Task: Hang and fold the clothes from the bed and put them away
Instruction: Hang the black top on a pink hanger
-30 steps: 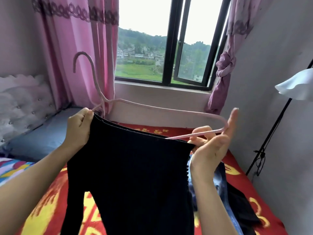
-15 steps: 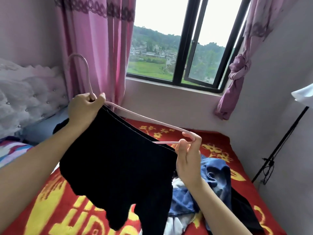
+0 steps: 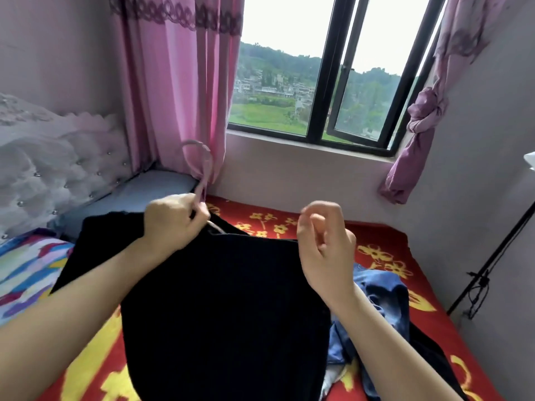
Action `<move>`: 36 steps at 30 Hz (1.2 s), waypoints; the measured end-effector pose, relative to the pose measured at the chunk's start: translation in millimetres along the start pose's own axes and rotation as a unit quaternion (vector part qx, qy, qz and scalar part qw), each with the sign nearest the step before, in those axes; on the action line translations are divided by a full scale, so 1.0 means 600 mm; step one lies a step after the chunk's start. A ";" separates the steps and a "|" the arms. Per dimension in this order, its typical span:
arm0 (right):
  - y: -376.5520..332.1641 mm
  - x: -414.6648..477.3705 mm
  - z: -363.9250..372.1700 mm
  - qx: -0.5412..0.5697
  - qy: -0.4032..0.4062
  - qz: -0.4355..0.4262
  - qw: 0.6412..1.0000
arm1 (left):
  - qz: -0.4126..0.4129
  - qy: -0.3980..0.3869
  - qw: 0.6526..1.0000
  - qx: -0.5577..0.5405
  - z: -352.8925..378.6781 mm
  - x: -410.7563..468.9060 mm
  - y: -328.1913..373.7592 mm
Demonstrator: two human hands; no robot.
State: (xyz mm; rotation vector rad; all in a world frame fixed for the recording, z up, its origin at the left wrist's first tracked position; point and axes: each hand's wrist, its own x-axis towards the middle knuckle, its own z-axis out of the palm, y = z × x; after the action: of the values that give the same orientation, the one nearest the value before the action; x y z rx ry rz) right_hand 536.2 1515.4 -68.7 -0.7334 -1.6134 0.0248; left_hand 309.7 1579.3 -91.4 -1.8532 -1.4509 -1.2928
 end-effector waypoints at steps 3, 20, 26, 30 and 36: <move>0.008 0.033 0.037 -0.030 -0.036 0.114 0.992 | 0.069 -0.029 0.997 -0.020 0.003 0.005 0.077; 0.053 0.111 0.001 -0.335 -0.428 0.055 0.837 | -0.058 -0.191 0.949 -0.243 -0.032 0.026 -0.032; 0.050 0.115 -0.016 -0.301 -0.444 0.069 0.841 | -0.140 -0.191 0.954 -0.186 -0.068 0.002 -0.133; 0.030 0.108 0.024 -0.096 -0.363 0.180 0.909 | -0.184 -0.190 0.933 -0.244 -0.098 0.006 -0.144; 0.022 0.132 0.051 0.029 -0.300 0.227 0.926 | -0.285 -0.192 0.889 -0.302 -0.207 -0.066 -0.205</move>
State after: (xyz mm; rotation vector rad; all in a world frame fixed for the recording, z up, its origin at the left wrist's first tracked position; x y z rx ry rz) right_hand 515.2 1574.7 -10.3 -1.1110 -1.9644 0.6911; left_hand 147.4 1503.3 -92.3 -2.2585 -2.0901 -1.9039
